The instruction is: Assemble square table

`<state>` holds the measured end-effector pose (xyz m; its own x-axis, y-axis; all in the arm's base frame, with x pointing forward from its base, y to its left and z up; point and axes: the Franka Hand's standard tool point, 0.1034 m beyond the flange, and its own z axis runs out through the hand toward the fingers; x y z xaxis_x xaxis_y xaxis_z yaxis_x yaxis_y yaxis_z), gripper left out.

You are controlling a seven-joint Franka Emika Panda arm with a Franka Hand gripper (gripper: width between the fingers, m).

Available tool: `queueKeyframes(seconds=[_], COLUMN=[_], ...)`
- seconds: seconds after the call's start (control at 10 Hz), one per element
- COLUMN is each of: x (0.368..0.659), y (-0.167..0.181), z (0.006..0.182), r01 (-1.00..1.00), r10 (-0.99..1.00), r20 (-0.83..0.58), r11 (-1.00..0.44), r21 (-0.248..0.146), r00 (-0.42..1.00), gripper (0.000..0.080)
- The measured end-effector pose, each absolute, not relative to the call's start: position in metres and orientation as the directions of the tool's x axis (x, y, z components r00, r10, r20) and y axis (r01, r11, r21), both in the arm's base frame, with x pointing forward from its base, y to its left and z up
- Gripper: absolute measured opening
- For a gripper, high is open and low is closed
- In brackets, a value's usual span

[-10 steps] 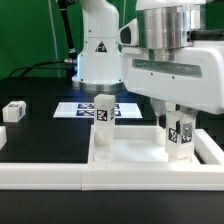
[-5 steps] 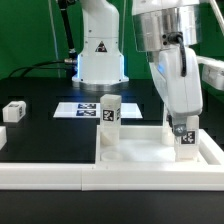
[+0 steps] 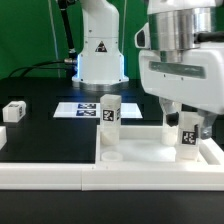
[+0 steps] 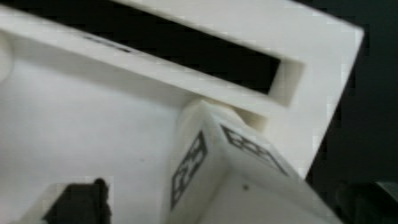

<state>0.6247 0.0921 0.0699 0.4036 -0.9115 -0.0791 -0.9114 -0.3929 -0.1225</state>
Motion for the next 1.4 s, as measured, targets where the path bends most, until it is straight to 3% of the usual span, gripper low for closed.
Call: queueKeyframes(seconds=[0.3,0.5,0.6,0.7,0.8,0.9,1.0,1.4], x=[0.625,0.629,0.630,0.630,0.630,0.630,0.629,0.629], y=[0.091,0.113,0.114,0.113,0.113,0.112,0.113,0.113], z=[0.070,0.076,0.077,0.076,0.076,0.076,0.075,0.075], r01=[-0.778,-0.507,-0.450,-0.470,-0.489,-0.489,-0.548,-0.768], r10=[-0.781,-0.510,-0.453,-0.473,-0.492,-0.492,-0.551,-0.770], r20=[-0.034,0.024,0.030,0.028,0.026,0.026,0.019,-0.009], r11=[-0.615,-0.859,-0.889,-0.879,-0.869,-0.869,-0.833,-0.635], r21=[-0.126,-0.077,-0.080,-0.079,-0.079,-0.079,-0.080,-0.078], r00=[0.623,0.860,0.891,0.881,0.870,0.870,0.835,0.638], gripper=[0.0649,0.0649,0.0649,0.0609,0.0444,0.0444,0.0293,0.0293])
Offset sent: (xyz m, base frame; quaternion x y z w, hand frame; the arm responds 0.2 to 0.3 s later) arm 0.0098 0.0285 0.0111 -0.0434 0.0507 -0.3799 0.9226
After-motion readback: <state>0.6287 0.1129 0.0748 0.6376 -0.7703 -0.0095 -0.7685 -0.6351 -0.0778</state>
